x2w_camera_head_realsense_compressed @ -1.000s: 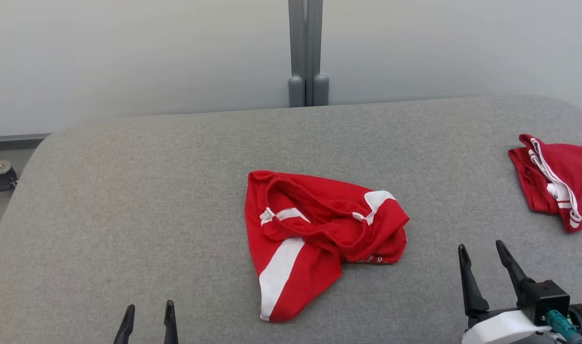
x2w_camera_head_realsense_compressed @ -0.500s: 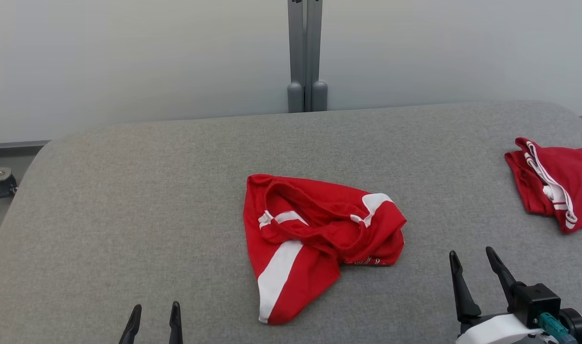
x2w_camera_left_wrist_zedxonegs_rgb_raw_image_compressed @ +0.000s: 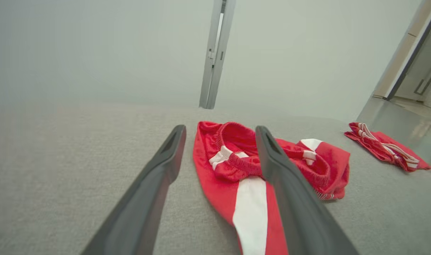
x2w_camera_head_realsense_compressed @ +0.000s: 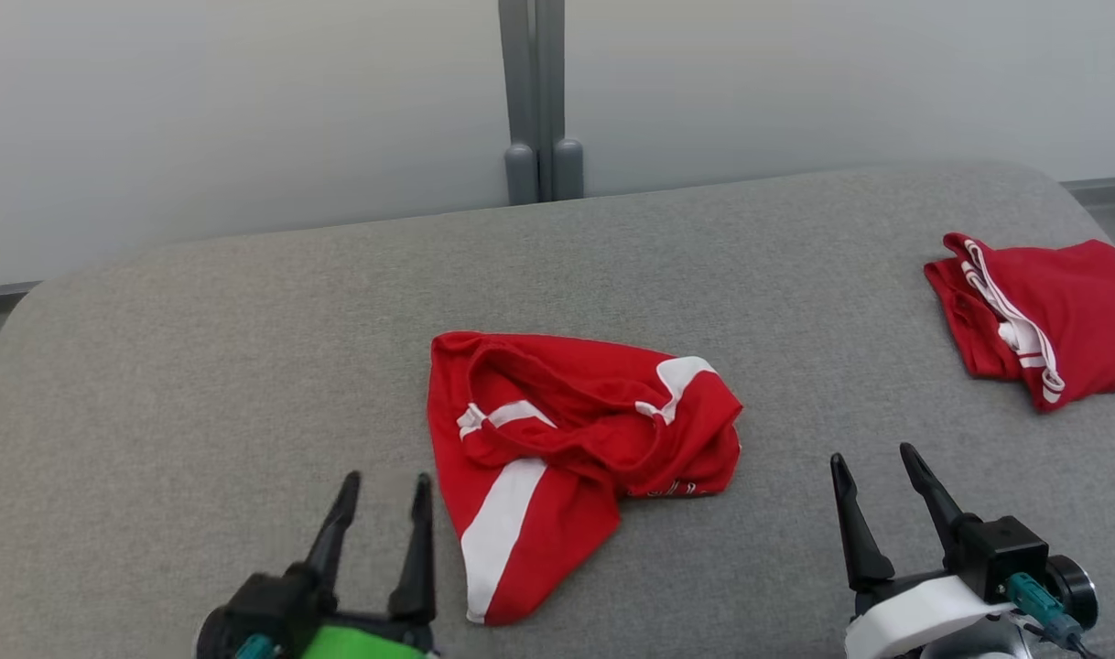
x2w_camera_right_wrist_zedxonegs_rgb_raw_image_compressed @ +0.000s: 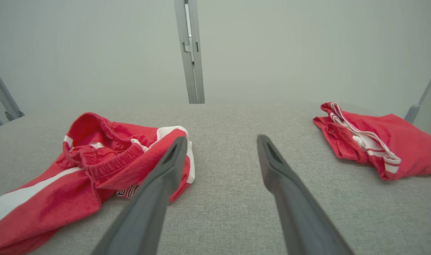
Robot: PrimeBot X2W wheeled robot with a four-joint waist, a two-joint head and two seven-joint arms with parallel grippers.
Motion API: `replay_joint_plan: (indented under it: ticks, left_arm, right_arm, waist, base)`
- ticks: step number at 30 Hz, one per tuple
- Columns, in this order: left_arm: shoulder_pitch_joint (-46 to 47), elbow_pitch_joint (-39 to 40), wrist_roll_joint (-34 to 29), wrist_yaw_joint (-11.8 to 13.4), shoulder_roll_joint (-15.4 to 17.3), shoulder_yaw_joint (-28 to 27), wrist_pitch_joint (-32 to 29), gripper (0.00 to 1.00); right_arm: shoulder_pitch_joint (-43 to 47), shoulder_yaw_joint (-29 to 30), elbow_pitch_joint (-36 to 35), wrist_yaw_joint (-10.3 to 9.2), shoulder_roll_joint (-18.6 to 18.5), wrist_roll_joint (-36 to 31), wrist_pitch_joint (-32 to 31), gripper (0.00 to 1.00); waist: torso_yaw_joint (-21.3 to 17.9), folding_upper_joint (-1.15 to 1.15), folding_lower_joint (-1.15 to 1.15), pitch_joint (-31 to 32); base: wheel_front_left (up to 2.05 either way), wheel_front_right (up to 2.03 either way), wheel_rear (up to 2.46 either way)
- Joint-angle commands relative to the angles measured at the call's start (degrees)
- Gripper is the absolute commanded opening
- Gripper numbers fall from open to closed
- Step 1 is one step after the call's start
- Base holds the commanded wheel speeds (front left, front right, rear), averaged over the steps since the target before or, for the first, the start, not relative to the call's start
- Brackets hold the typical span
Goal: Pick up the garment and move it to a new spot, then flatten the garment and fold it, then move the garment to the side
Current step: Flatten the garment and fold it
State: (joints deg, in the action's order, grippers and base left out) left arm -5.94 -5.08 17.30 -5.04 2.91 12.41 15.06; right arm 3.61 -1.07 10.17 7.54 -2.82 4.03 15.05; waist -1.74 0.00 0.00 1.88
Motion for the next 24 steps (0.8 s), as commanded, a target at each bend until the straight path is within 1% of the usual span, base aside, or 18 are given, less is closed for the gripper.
replay_joint_plan:
  ticks: [1, 3, 4, 5, 7, 8, 9, 10, 13, 14, 16, 18, 20, 24]
  left_arm:
    - [5.4, -3.0, 2.6, 0.1, 0.0, 4.5, -0.6, 1.0]
    - [10.2, -5.2, 6.6, 1.1, 0.1, 7.8, -2.5, 1.0]
    - [13.4, -7.0, 9.6, 2.1, 0.1, 10.2, -4.8, 1.0]
    - [15.8, -7.8, 12.3, 2.9, 0.1, 11.8, -6.3, 1.0]
    - [20.2, -10.4, 17.2, 5.4, 0.1, 14.8, -10.7, 1.0]
    - [22.5, -11.5, 20.1, 6.2, 0.1, 16.5, -12.8, 1.0]
    - [23.8, -12.1, 22.3, 6.9, 0.1, 17.1, -13.9, 1.0]
    - [25.7, -13.4, 26.1, 8.4, 0.2, 18.4, -16.0, 1.0]
    - [29.0, -16.2, 32.7, 11.1, 0.2, 21.1, -20.8, 1.0]
    - [30.1, -17.2, 34.7, 12.3, 0.2, 21.6, -21.8, 1.0]
    - [31.9, -19.7, 36.4, 14.0, 0.2, 22.5, -22.9, 1.0]
    - [33.2, -22.6, 37.3, 14.8, 0.2, 23.3, -23.3, 1.0]
    - [34.0, -24.8, 39.7, 15.3, 0.2, 22.5, -22.8, 1.0]
    - [35.4, -27.1, 43.1, 14.9, 0.1, 23.4, -22.4, 1.0]
  right_arm:
    - [-1.1, -1.0, -0.4, -0.11, -0.1, 0.9, 0.2, 1.0]
    - [-1.6, -2.0, -0.6, -0.11, -0.1, 1.4, 0.2, 1.0]
    - [-2.0, -2.8, -0.7, -0.11, -0.1, 1.6, 0.2, 1.0]
    - [-2.3, -3.2, -0.8, -0.11, -0.1, 2.0, 0.2, 1.0]
    - [-3.0, -4.1, -1.0, -0.11, -0.1, 2.5, 0.2, 1.0]
    - [-3.2, -4.3, -1.0, -0.11, -0.1, 2.9, 0.2, 1.0]
    - [-3.3, -4.5, -1.0, -0.11, -0.1, 3.1, 0.2, 1.0]
    - [-3.5, -4.7, -0.8, -0.11, -0.1, 3.4, 0.2, 1.0]
    - [-4.0, -4.8, -0.7, -0.11, -0.1, 3.9, 0.2, 1.0]
    - [-4.1, -4.9, -0.7, -0.1, -0.1, 4.1, 0.2, 1.0]
    - [-4.2, -5.0, -0.7, -0.11, -0.1, 4.3, 0.2, 1.0]
    - [-4.4, -5.1, -0.7, -0.11, -0.1, 4.7, 0.2, 1.0]
    - [-4.8, -5.4, -0.6, -0.11, -0.1, 4.7, 0.2, 1.0]
    - [-5.3, -5.2, -0.8, -0.11, -0.1, 5.1, 0.2, 1.0]
  waist:
    - [-3.6, 0.0, 0.0, -1.9]
    - [-5.3, 0.0, 0.0, -2.6]
    - [-6.6, 0.0, 0.0, -3.2]
    - [-7.4, 0.0, 0.0, -3.9]
    - [-9.2, 0.0, 0.0, -5.2]
    - [-10.0, 0.0, 0.0, -5.7]
    - [-10.5, 0.0, 0.0, -5.9]
    - [-11.5, 0.0, 0.0, -6.4]
    - [-13.1, 0.0, 0.0, -7.4]
    - [-13.5, 0.0, 0.0, -7.7]
    - [-14.3, 0.0, 0.0, -8.2]
    - [-15.0, 0.0, 0.0, -8.6]
    - [-15.7, 0.0, 0.0, -9.0]
    - [-16.3, 0.0, 0.0, -9.6]
  base:
    - [0.0, 0.0, 0.0]
    - [0.0, 0.0, 0.0]
    - [0.0, 0.0, 0.0]
    - [0.0, 0.0, 0.0]
    - [0.0, 0.0, 0.0]
    - [0.0, 0.0, 0.0]
    - [0.0, 0.0, 0.0]
    - [0.0, 0.0, 0.0]
    - [0.0, 0.0, 0.0]
    - [0.0, 0.0, 0.0]
    - [0.0, 0.0, 0.0]
    - [0.0, 0.0, 0.0]
    - [0.0, 0.0, 0.0]
    - [0.0, 0.0, 0.0]
